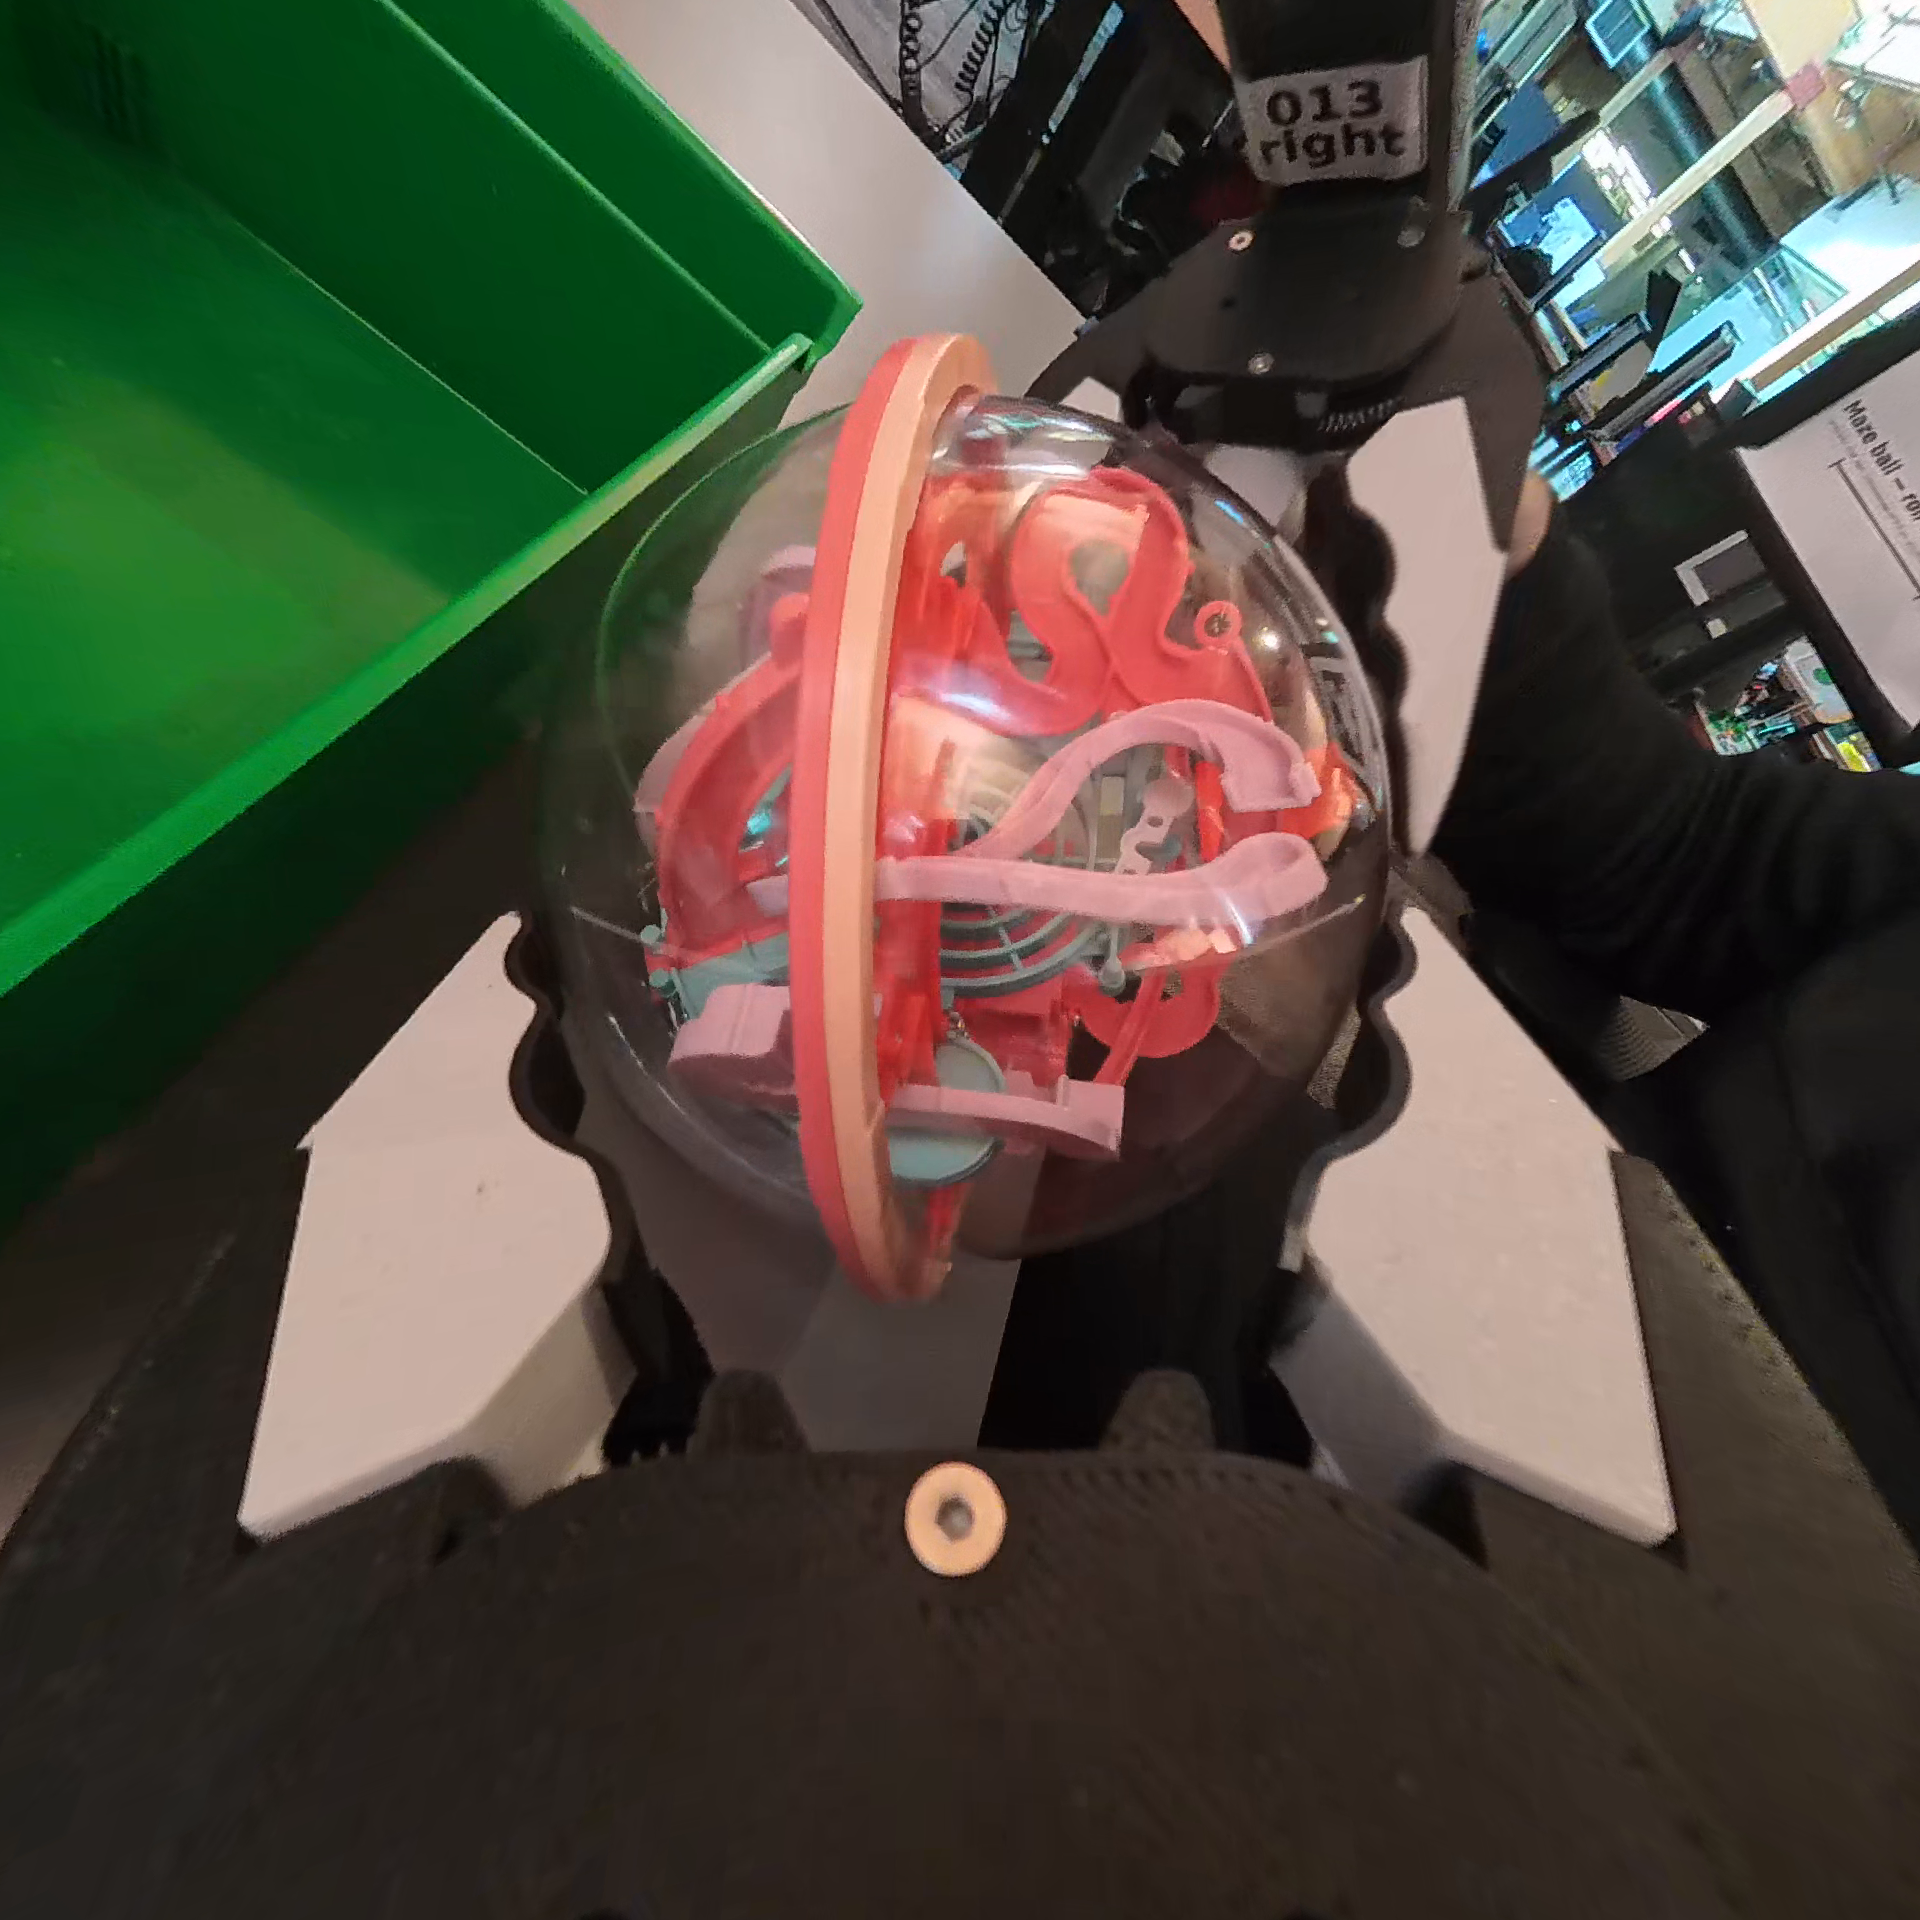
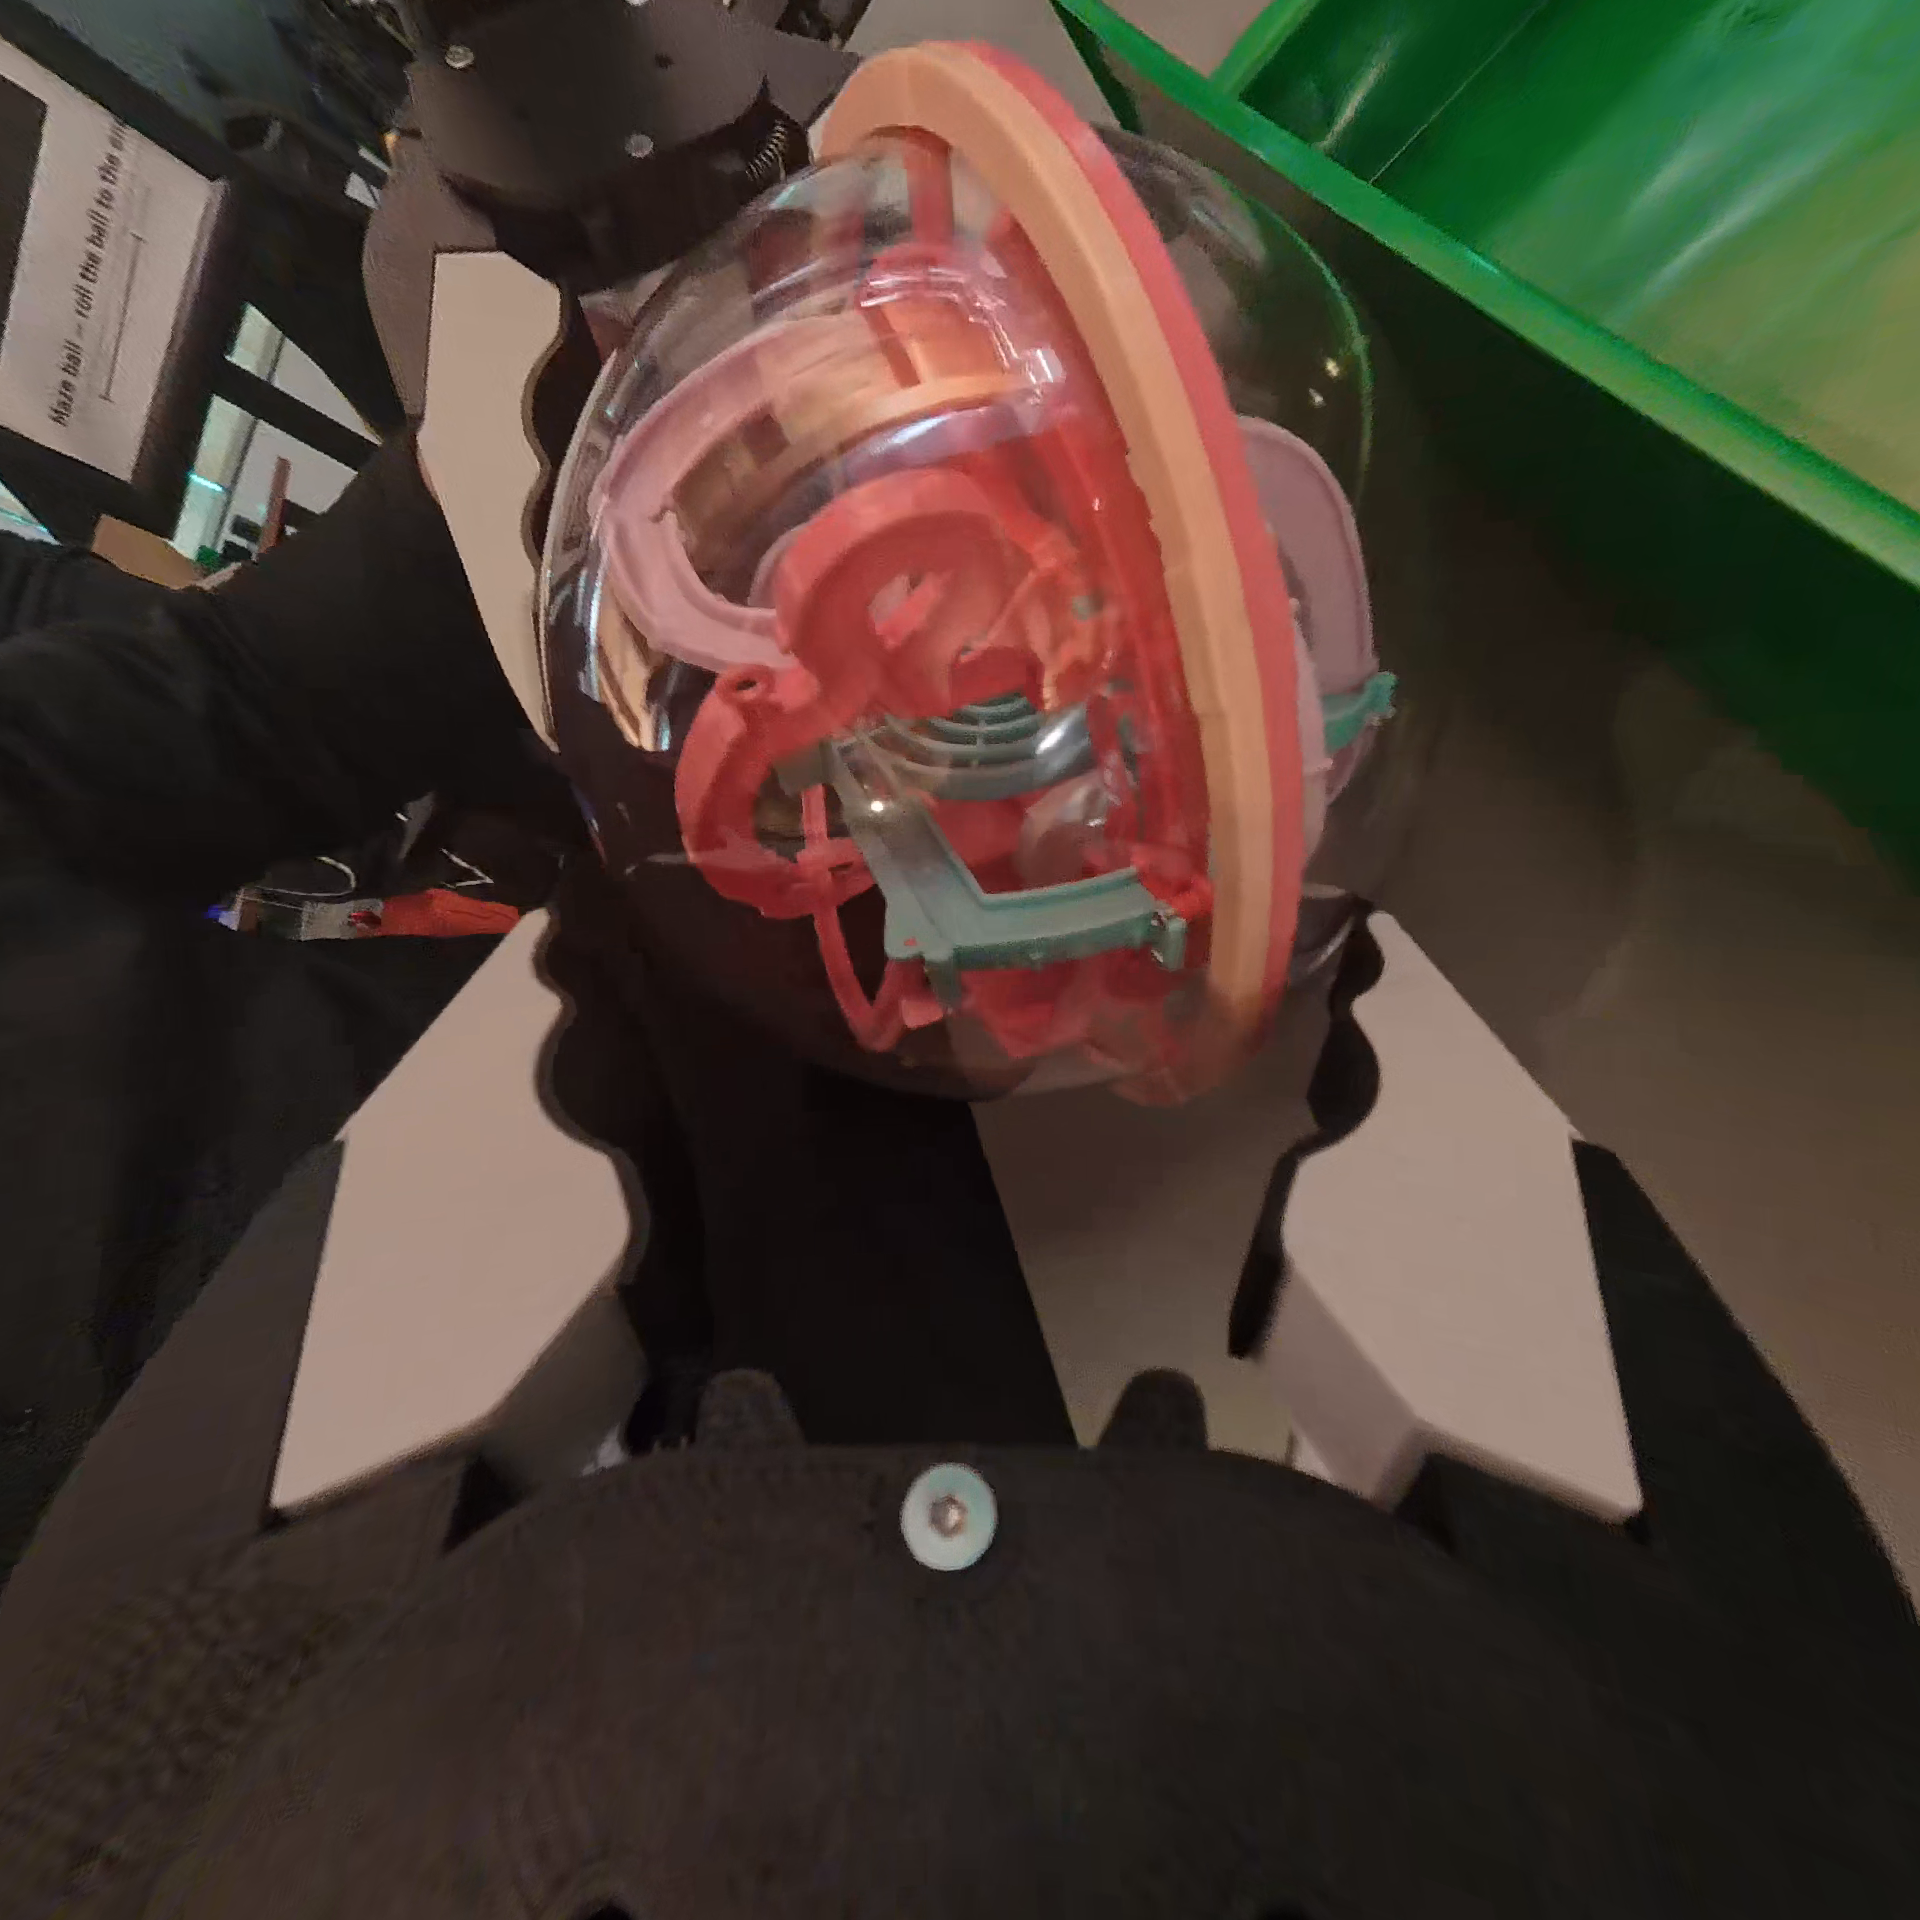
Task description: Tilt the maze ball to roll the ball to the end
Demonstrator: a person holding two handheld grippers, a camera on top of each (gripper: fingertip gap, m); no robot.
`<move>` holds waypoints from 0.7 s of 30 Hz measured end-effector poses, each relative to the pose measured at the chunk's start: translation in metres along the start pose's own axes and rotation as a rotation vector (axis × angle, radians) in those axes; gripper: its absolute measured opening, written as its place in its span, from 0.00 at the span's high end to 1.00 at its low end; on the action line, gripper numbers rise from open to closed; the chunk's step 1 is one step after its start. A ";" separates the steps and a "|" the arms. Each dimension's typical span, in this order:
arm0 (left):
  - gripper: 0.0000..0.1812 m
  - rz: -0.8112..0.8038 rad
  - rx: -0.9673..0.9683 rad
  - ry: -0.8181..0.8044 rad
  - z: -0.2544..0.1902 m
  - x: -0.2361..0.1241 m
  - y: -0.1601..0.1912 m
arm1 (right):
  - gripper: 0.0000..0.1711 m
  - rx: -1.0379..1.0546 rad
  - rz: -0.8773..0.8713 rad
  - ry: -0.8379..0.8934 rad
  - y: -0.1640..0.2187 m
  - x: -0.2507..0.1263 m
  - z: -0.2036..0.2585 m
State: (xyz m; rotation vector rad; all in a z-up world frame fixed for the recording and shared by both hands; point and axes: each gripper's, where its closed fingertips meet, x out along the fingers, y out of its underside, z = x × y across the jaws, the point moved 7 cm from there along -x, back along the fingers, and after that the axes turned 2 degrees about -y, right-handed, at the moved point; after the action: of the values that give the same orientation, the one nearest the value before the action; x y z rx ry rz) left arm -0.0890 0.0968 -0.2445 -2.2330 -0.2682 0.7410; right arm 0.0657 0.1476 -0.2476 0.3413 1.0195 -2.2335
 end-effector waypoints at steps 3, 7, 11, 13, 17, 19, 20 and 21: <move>0.20 0.023 0.004 -0.003 -0.001 0.001 0.000 | 0.26 -0.021 -0.012 0.017 0.002 -0.002 -0.003; 0.20 0.062 -0.046 0.011 -0.002 0.000 -0.002 | 0.27 0.043 0.016 -0.032 0.004 -0.001 -0.004; 0.20 0.078 -0.132 0.030 0.004 0.001 -0.007 | 0.27 0.108 -0.001 -0.085 0.002 -0.001 -0.010; 0.20 0.088 -0.117 0.019 0.004 0.001 -0.008 | 0.25 0.097 -0.023 -0.096 0.002 -0.002 -0.011; 0.20 0.088 -0.126 0.031 0.005 0.002 -0.007 | 0.24 0.054 -0.066 -0.090 0.001 -0.010 -0.009; 0.20 0.088 -0.127 0.037 0.005 0.002 -0.007 | 0.29 0.023 -0.081 -0.063 0.000 -0.014 -0.009; 0.20 0.092 -0.129 0.039 0.006 0.002 -0.007 | 0.32 0.009 -0.087 -0.052 -0.001 -0.016 -0.011; 0.20 0.095 -0.131 0.040 0.006 0.002 -0.007 | 0.35 0.000 -0.092 -0.046 -0.001 -0.017 -0.013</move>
State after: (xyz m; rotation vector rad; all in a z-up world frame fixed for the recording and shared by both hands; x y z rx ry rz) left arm -0.0906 0.1058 -0.2439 -2.3962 -0.1964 0.7467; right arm 0.0774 0.1650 -0.2475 0.2463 1.0299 -2.3123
